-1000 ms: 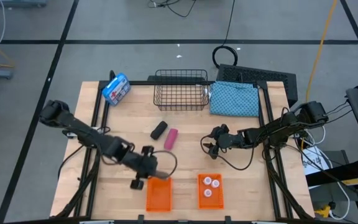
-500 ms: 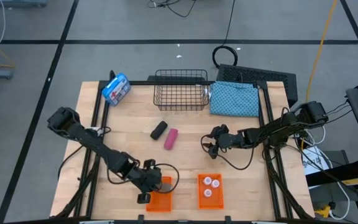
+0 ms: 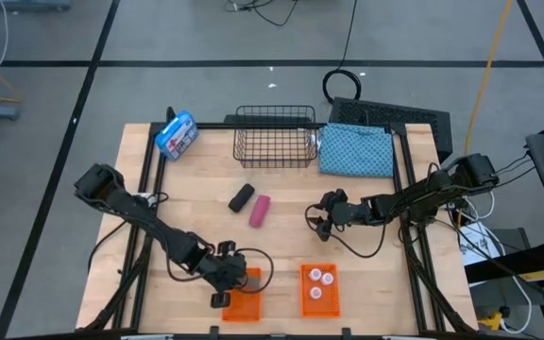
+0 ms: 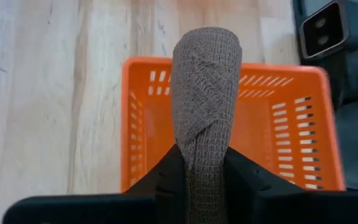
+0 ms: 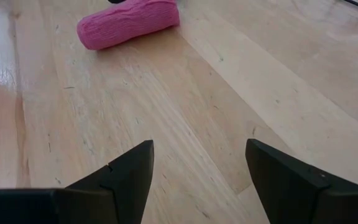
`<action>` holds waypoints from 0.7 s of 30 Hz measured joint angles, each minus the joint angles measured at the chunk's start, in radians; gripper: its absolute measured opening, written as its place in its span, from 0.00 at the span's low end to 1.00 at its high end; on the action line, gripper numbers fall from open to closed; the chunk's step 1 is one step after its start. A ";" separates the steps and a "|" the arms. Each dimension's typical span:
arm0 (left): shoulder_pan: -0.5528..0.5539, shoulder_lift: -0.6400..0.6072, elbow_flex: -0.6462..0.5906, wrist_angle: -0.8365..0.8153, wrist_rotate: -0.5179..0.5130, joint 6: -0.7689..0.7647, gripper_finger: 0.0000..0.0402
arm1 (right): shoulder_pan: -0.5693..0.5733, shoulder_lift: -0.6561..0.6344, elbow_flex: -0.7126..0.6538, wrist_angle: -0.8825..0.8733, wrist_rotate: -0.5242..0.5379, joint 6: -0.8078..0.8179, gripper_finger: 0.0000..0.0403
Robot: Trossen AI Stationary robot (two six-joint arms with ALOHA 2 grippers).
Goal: Pick & Place Medicine items
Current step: Put the brown bandage into the left orange basket
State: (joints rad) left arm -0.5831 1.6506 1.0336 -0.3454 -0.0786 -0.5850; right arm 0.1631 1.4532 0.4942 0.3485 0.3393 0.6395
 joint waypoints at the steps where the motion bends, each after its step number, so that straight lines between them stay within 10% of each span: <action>1: 0.000 0.002 0.000 -0.005 0.000 0.000 0.17 | 0.000 0.000 0.000 0.000 0.000 0.000 0.61; 21: 0.002 0.009 0.000 -0.031 -0.020 -0.031 0.17 | 0.000 0.000 0.000 0.000 -0.001 0.000 0.61</action>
State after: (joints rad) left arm -0.5812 1.6600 1.0332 -0.3768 -0.0991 -0.6157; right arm 0.1631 1.4532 0.4942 0.3481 0.3387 0.6395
